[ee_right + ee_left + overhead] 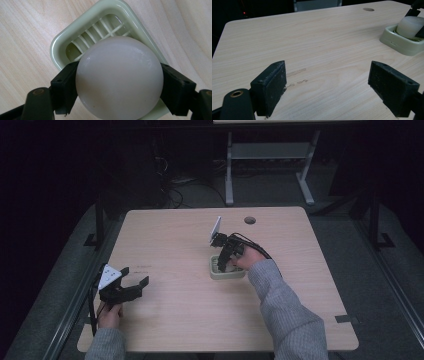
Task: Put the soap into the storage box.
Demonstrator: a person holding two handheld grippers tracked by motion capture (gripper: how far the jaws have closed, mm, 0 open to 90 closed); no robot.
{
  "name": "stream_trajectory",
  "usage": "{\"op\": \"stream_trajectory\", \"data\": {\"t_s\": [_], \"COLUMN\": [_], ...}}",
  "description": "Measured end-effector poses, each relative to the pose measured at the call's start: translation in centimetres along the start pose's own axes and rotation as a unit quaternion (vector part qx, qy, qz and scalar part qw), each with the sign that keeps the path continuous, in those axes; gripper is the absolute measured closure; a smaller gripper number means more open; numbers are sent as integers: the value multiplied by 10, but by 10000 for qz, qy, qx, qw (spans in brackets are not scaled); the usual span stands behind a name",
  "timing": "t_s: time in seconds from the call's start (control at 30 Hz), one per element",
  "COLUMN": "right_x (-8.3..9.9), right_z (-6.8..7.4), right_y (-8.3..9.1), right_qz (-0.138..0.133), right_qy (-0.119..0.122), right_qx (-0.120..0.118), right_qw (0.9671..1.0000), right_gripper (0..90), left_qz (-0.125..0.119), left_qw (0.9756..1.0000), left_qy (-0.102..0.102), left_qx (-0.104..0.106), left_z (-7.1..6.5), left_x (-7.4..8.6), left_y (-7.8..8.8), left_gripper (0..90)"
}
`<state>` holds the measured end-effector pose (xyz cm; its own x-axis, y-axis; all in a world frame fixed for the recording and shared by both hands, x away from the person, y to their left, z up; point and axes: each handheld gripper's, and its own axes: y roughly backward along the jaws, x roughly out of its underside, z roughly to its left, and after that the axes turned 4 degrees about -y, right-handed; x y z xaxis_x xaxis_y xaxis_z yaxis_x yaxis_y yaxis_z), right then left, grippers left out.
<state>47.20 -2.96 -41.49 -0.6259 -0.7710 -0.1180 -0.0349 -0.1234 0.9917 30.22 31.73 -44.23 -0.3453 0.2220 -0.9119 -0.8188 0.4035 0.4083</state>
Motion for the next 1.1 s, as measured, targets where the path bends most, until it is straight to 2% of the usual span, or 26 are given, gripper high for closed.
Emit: {"op": "stream_trajectory", "data": {"t_s": [0.4,0.63,1.1], "right_x": [1,1,13], "right_z": [-2,-2,-6], "right_y": [-3,-2,16], "right_qz": [92,46,-244], "right_qy": [-24,-19,-118], "right_qx": [30,0,-43], "right_qw": [10000,10000,9996], "right_gripper": [235,234,201], "left_qz": [-6,-14,-3], "left_qw": [10000,10000,10000], "left_qy": [-7,-6,10], "left_qx": [0,-7,19], "left_z": [0,1,0], "left_x": [0,0,0], "left_y": [0,0,0], "left_gripper": [148,148,148]}}
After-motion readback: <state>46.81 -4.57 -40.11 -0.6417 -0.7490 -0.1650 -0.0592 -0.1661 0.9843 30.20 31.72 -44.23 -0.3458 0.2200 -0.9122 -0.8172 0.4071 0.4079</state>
